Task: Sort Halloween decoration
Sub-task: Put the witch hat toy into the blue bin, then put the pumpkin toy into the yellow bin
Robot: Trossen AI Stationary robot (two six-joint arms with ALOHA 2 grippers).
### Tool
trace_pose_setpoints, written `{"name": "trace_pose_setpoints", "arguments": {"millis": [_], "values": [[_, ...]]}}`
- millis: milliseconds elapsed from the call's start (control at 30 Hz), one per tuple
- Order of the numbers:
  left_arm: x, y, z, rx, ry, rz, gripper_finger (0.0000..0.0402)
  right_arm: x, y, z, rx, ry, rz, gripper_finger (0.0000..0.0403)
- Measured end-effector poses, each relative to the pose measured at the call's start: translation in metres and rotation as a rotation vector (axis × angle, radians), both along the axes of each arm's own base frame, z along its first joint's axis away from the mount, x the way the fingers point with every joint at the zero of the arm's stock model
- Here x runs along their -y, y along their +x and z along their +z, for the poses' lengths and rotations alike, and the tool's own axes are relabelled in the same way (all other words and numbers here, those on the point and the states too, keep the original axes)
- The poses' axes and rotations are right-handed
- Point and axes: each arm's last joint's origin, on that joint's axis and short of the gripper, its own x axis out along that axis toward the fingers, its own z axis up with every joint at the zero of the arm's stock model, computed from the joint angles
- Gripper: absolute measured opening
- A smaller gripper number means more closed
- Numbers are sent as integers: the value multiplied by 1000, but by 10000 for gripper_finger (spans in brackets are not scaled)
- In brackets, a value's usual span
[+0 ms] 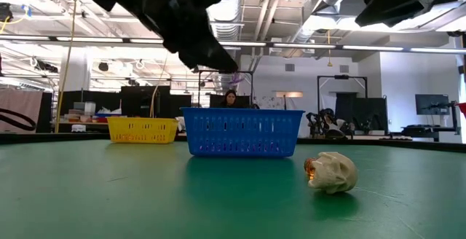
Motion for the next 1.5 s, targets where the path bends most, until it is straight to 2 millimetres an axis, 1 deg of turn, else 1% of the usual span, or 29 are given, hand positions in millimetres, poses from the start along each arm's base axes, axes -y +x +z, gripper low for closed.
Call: {"name": "trace_pose_setpoints", "arguments": {"millis": [100, 200, 300, 367, 467, 600, 700, 800, 900, 1000, 1133, 1300, 1400, 1500], "values": [[-10, 2, -2, -10, 16, 69, 51, 1, -1, -1, -15, -9, -1, 148], [-16, 2, -3, -13, 8, 78, 89, 0, -2, -2, -19, -9, 1, 148], [-14, 3, 2, -3, -41, 63, 123, -1, -3, -2, -20, -9, 10, 148], [-7, 7, 12, 37, -81, 12, 137, -1, -3, -2, -21, -9, 11, 148], [18, 16, 21, 128, -99, -109, 145, -1, -3, -2, -23, -11, 10, 148], [60, 27, 4, 141, -6, -250, 147, 0, -2, -2, -22, -10, 6, 148], [87, 44, -7, 154, 68, -297, 147, 0, -2, -2, -19, -9, 6, 148], [105, 62, -24, 141, 120, -314, 147, -1, -2, -1, -13, -3, 5, 148], [117, 76, -35, 129, 159, -342, 147, -1, -1, -1, -9, 2, 5, 148], [120, 86, -42, 107, 158, -338, 147, -1, -1, -1, -9, 2, 5, 148], [112, 89, -55, 34, 152, -314, 147, -1, -2, -1, -11, 0, 7, 148], [105, 90, -57, -8, 131, -292, 147, -1, -3, -2, -25, -13, 8, 148], [106, 90, -57, -7, 121, -310, 147, -1, -3, -2, -24, -12, 8, 148], [107, 91, -62, -7, 122, -313, 147, -1, -2, -2, -22, -11, 8, 148]]}}
